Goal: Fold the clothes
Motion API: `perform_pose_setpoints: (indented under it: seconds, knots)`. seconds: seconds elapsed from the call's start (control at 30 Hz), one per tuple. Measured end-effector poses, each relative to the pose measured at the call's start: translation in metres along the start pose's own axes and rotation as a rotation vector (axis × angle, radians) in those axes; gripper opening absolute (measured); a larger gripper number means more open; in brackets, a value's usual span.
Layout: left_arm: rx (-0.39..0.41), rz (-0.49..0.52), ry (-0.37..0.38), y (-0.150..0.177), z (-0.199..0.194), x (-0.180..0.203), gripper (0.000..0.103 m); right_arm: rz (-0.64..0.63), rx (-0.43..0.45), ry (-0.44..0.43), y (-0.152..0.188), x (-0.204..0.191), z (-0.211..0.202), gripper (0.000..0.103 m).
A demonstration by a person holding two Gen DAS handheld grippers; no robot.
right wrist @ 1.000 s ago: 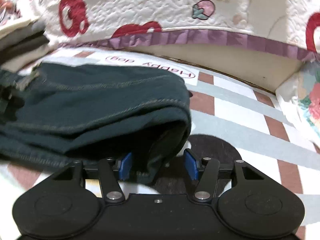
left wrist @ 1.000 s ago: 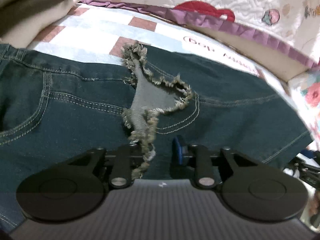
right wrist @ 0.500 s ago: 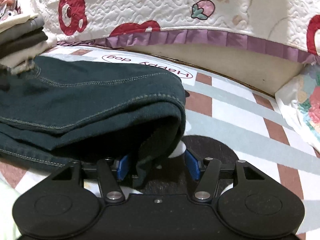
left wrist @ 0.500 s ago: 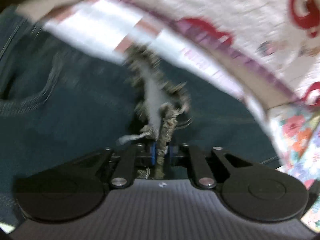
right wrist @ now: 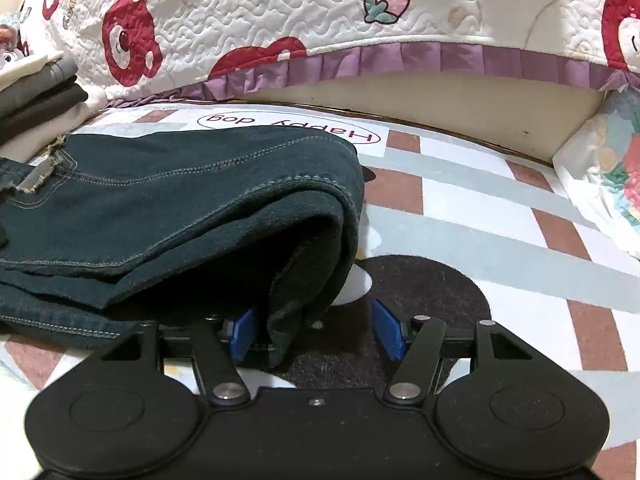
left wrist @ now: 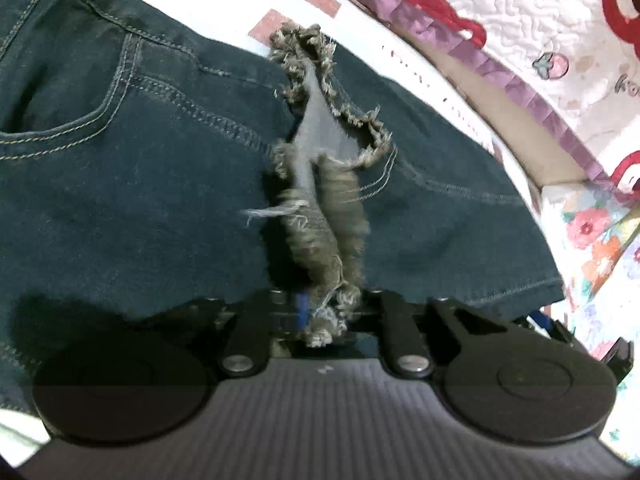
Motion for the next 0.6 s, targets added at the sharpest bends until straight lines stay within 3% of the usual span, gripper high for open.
perform_pose_setpoints:
  seconds: [0.13,0.2,0.27,0.33,0.4,0.43,0.47,0.57,0.6]
  knots:
    - [0.056,0.055,0.024,0.001,-0.004,0.015,0.012,0.001,0.001,-0.007,-0.001,0.001,0.002,0.067]
    - [0.061,0.111,-0.021,0.002,-0.002,0.022,0.016,-0.008,0.002,-0.008,-0.002,0.0,0.002,0.067]
    - [0.05,0.158,-0.089,0.004,0.004,0.027,0.031,-0.02,0.003,-0.007,-0.003,-0.001,0.003,0.067]
    - [0.066,0.16,-0.096,0.004,0.004,0.028,0.032,-0.023,0.004,-0.009,-0.003,-0.002,0.002,0.067]
    - [0.081,0.162,-0.104,0.004,0.004,0.028,0.03,-0.026,0.006,-0.01,-0.002,-0.002,0.002,0.067]
    - [0.089,0.163,-0.108,0.004,0.004,0.029,0.015,-0.025,0.007,-0.01,-0.002,-0.002,0.002,0.067]
    - [0.096,0.164,-0.112,0.004,0.004,0.029,0.008,-0.024,0.009,-0.01,-0.002,-0.002,0.002,0.067]
    - [0.134,0.179,-0.13,0.003,0.001,0.032,0.005,-0.029,0.015,-0.009,-0.003,-0.001,0.004,0.067]
    - [0.199,0.226,-0.162,0.002,-0.009,0.039,0.005,-0.031,0.018,-0.008,-0.004,-0.001,0.004,0.067]
Point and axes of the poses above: each gripper's, at about its wrist camera, not at the fingertips, and z roughly the way its jaws point, x to its right, y to its underside, the point moved 3 cm from there along z, roughly the way its jaws point, and after that the axes turned 7 degrees about -y, right-handed, at the moved point
